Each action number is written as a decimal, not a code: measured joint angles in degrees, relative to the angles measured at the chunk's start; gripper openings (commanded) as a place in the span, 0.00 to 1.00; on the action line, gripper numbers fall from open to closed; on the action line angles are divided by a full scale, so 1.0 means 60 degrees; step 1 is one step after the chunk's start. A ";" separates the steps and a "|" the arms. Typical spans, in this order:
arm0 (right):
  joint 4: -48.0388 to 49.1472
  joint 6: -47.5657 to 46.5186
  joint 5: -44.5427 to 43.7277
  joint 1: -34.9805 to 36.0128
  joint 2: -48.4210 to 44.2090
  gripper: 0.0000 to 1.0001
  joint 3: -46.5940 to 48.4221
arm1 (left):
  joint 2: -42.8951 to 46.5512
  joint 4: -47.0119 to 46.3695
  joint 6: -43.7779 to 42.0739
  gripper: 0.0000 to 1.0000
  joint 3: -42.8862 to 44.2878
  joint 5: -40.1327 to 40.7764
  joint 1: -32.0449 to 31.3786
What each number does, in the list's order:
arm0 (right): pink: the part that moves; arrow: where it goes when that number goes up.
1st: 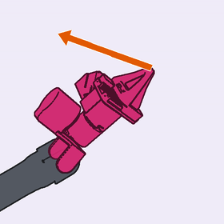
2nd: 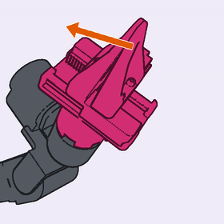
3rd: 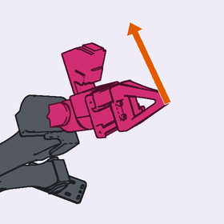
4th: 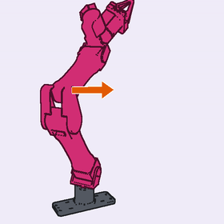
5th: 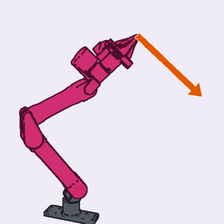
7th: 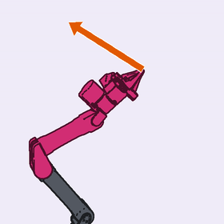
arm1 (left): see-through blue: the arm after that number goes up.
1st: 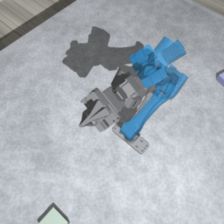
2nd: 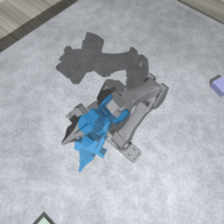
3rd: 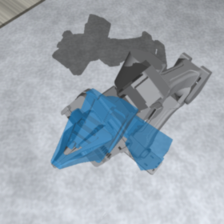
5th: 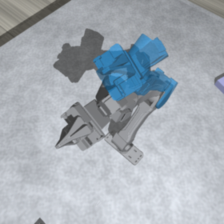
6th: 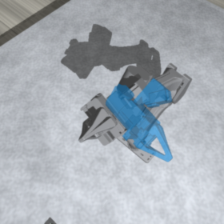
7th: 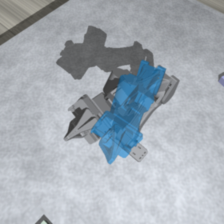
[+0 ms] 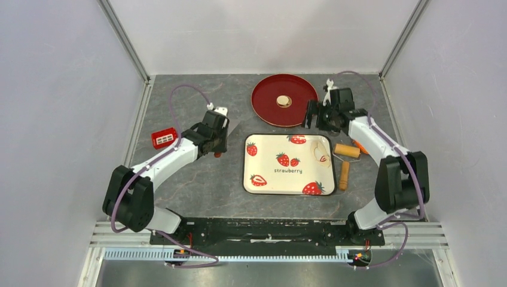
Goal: Roll out the dumpling wrappers from the dough
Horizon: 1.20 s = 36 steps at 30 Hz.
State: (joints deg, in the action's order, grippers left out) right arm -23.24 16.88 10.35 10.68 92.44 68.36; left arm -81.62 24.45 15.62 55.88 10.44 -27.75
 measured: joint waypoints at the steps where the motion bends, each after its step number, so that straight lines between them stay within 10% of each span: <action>1: -0.0018 -0.0044 -0.0095 -0.0015 -0.0328 0.98 -0.0470 | 0.0007 -0.0022 0.0047 0.40 -0.0237 -0.0004 0.0000; 15: 0.0801 -0.0506 -0.1851 -0.0007 -0.3319 0.98 -0.3719 | 0.1435 -0.1231 0.0488 0.75 -0.1723 0.0164 0.0153; 25: 0.7042 -0.2488 -0.5187 -0.0007 -0.6298 0.98 -0.8378 | 0.3574 -0.3384 0.0718 0.77 -0.3169 -0.0488 0.2350; 36: 1.1497 -0.3191 -0.6892 -0.0011 -0.5173 0.98 -1.1344 | 0.3657 -0.8167 -0.1490 0.77 -0.6732 0.0929 0.2550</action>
State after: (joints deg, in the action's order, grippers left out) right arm 45.74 -2.26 -31.00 10.61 61.41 0.30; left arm -59.68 -24.56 6.68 15.49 16.01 -12.45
